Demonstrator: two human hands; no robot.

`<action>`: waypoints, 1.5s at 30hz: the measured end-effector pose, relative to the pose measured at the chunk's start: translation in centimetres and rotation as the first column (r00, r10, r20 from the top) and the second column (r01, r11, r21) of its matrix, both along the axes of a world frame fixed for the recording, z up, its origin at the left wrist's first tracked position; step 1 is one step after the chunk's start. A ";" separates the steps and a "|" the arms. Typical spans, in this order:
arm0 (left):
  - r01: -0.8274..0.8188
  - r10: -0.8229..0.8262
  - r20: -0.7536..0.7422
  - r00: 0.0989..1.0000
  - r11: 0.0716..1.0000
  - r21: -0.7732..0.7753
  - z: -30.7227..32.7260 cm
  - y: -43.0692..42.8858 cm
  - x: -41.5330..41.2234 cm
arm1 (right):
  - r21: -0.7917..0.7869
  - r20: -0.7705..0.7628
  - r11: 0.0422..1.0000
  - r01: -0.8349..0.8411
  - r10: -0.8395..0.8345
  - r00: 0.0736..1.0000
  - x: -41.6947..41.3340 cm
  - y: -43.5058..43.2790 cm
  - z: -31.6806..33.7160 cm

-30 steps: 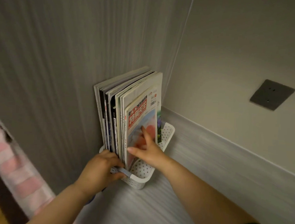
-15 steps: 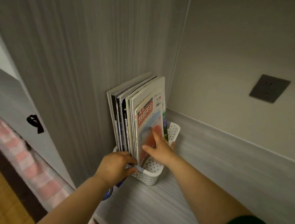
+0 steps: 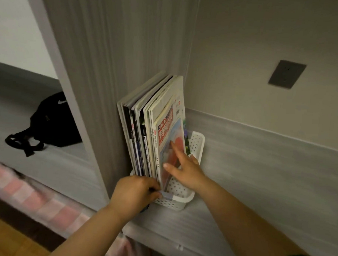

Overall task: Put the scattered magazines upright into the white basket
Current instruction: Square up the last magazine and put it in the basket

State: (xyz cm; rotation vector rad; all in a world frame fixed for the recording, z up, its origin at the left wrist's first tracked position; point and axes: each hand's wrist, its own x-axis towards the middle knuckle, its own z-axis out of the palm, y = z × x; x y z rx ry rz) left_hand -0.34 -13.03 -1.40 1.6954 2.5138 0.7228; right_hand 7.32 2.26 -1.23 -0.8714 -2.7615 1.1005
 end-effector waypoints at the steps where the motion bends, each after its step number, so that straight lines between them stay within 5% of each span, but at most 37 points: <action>1: 0.004 -0.004 0.007 1.000 1.000 0.012 0.2 -0.7 0.3 | 0.005 0.000 1.000 -0.002 0.002 1.000 0.2 -0.6 -0.1; 5: 0.063 -0.058 -0.139 0.989 0.998 0.030 0.9 -2.8 1.3 | 0.038 -0.041 0.999 -0.023 0.024 0.999 1.1 -2.5 0.0; 19: 0.093 -0.079 -0.139 0.987 0.990 0.103 0.3 -6.0 2.6 | 0.064 -0.075 0.997 -0.041 0.046 0.996 2.6 -5.9 0.3; 22: -0.074 0.031 0.169 0.985 0.963 0.258 -0.3 -6.7 2.8 | 0.053 -0.107 0.998 -0.025 0.031 0.994 2.6 -6.0 0.2; 25: -0.446 0.157 0.612 0.775 0.823 0.353 -1.0 -7.6 3.7 | 0.022 -0.210 0.999 0.029 -0.024 0.977 2.6 -6.0 0.1; 27: -0.624 0.199 0.817 0.542 0.747 0.231 -1.5 -7.9 4.3 | 0.002 -0.306 0.991 0.137 -0.130 0.943 2.6 -5.8 -0.1; 30: -0.625 0.143 0.983 0.113 0.779 -0.041 -1.9 -7.3 4.9 | -0.165 -0.353 0.931 0.326 -0.364 0.862 2.8 -5.2 -0.3; 32: -0.601 0.105 0.994 -0.036 0.793 -0.105 -1.8 -6.9 4.9 | -0.333 -0.340 0.874 0.353 -0.461 0.820 2.9 -5.0 -0.4; 38: -0.598 0.054 0.998 -0.038 0.799 -0.066 -1.7 -5.9 4.8 | -0.639 -0.328 0.692 0.336 -0.640 0.695 2.3 -4.5 -0.6; 45: -0.634 0.031 0.999 0.013 0.773 -0.016 -2.2 -5.5 4.6 | -0.735 -0.287 0.589 0.337 -0.720 0.632 1.7 -4.4 -1.0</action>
